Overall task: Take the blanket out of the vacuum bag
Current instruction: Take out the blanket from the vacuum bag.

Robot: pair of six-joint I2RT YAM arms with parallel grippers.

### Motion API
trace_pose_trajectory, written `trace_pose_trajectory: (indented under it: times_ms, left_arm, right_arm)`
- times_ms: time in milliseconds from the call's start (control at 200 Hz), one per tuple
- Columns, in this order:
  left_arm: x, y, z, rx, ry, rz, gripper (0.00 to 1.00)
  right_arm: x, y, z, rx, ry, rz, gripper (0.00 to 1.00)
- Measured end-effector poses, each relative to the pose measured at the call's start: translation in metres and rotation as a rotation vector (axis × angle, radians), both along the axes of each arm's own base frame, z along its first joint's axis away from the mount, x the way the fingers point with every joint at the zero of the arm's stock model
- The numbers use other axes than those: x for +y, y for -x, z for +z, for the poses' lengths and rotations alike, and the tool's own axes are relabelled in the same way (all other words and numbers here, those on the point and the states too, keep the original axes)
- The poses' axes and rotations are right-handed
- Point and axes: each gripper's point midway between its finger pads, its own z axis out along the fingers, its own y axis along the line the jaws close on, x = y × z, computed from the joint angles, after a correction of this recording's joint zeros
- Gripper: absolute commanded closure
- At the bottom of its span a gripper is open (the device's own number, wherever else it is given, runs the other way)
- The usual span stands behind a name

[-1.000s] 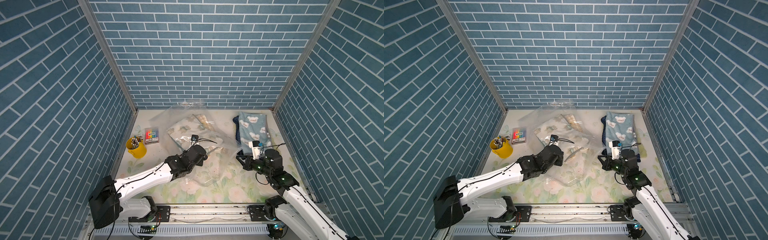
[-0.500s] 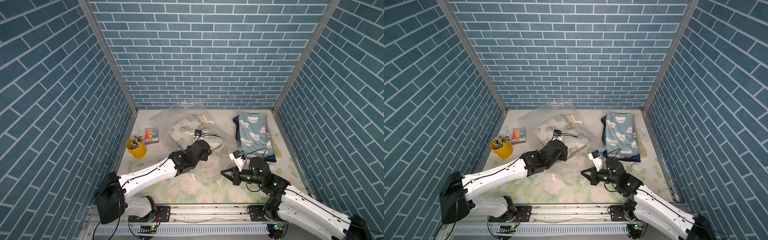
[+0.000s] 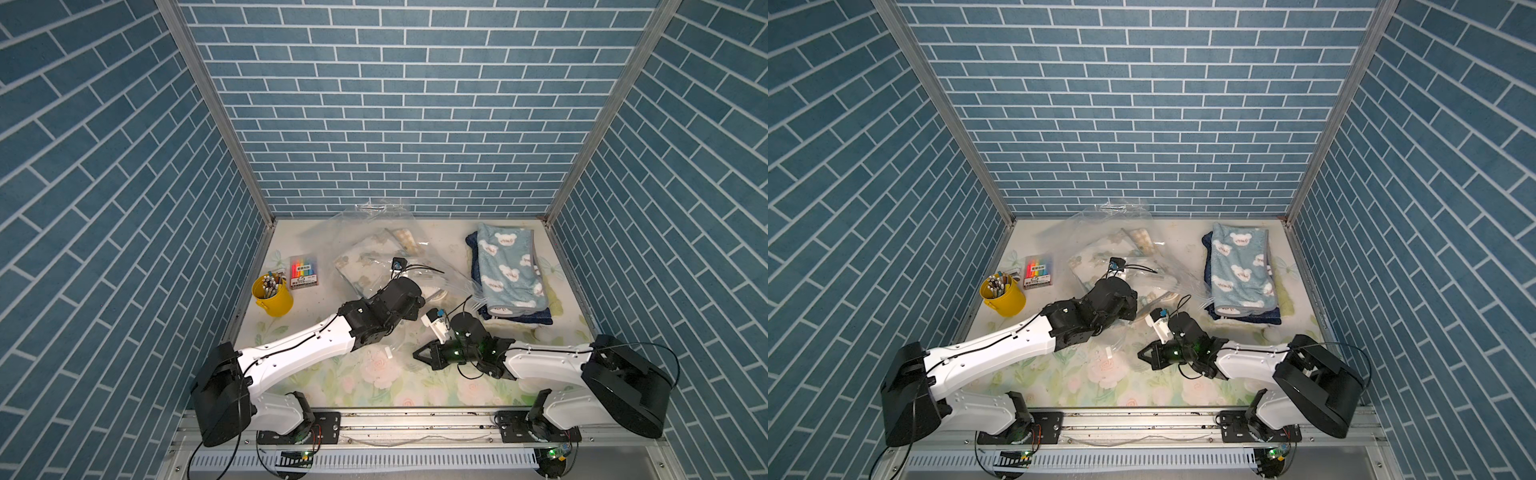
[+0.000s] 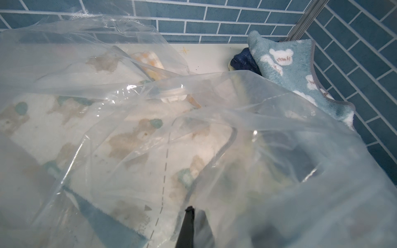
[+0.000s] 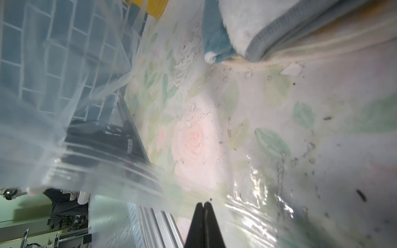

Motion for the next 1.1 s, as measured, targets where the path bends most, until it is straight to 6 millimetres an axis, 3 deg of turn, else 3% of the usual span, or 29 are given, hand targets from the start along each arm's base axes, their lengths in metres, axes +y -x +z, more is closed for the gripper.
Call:
trace_pose_trajectory:
  times_ms: [165,390,610,945,1100]
  left_arm:
    - [0.006,0.007,-0.002,0.006,0.007,-0.010,1.00]
    - [0.016,0.014,-0.001,0.000,0.018,-0.011,1.00]
    - [0.023,0.019,-0.007,0.006,0.015,-0.009,1.00]
    - [0.022,0.023,-0.008,0.009,0.035,-0.027,0.98]
    - [0.018,0.024,-0.006,0.011,0.056,-0.043,0.98]
  right_arm:
    - [0.014,-0.023,0.006,-0.010,-0.039,-0.030,1.00]
    - [0.000,-0.057,-0.003,0.025,-0.042,-0.128,1.00]
    - [-0.001,-0.090,0.016,-0.002,-0.059,-0.196,1.00]
    - [-0.036,-0.132,0.016,-0.018,0.008,-0.368,1.00]
    - [-0.041,-0.154,0.033,-0.061,0.027,-0.423,1.00]
